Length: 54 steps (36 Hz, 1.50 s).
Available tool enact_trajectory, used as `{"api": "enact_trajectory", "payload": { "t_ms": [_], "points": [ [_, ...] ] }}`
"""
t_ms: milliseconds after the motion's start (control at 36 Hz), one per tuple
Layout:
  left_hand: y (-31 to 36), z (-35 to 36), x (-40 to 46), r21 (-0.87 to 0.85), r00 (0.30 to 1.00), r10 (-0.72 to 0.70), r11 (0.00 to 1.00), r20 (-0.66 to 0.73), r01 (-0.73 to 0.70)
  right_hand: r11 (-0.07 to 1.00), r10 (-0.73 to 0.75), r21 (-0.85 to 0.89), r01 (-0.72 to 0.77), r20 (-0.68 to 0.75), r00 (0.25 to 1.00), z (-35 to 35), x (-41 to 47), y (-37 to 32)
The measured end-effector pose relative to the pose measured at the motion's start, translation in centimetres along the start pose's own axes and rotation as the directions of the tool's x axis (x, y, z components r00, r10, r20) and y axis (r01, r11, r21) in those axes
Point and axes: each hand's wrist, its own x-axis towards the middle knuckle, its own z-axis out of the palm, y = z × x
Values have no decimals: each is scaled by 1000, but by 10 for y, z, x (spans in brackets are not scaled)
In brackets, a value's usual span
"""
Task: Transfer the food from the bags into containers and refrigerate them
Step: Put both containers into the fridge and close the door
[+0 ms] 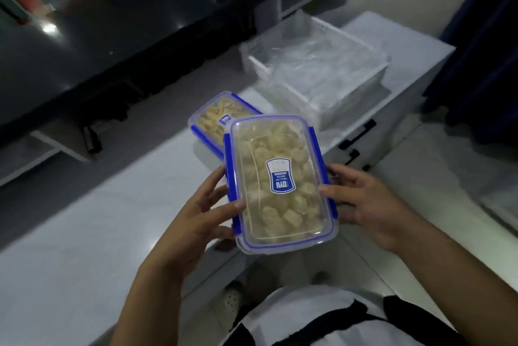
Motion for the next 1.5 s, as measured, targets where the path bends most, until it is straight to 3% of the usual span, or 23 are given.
{"api": "enact_trajectory", "payload": {
  "t_ms": [139,306,444,694,917,1111,1361,1417,1500],
  "points": [
    [-7,76,55,-24,965,-65,997,252,74,996,22,89,-11,-126,992,-89,-41,7],
    [-7,175,114,231,891,-124,973,436,22,982,56,187,4,-315,947,-168,-89,19],
    [-4,247,155,337,827,-214,941,519,31,953,61,290,90,-473,879,-213,-114,26],
    [-4,362,250,445,591,-376,895,714,33,915,98,354,195,-662,743,-284,-132,24],
    [16,487,322,467,484,-378,881,790,-74,873,99,349,341,-811,577,-349,-123,-8],
    [24,581,367,529,310,-471,837,826,-137,824,124,356,440,-872,474,-394,-132,-20],
    [18,703,381,615,82,-617,745,782,-258,754,193,329,569,-939,286,-450,-158,-12],
    [16,736,385,635,123,-625,739,771,-224,737,203,328,591,-941,270,-469,-162,-7],
    [17,792,398,621,349,-555,776,755,-109,701,243,340,627,-940,238,-496,-171,2]
  ]
}}
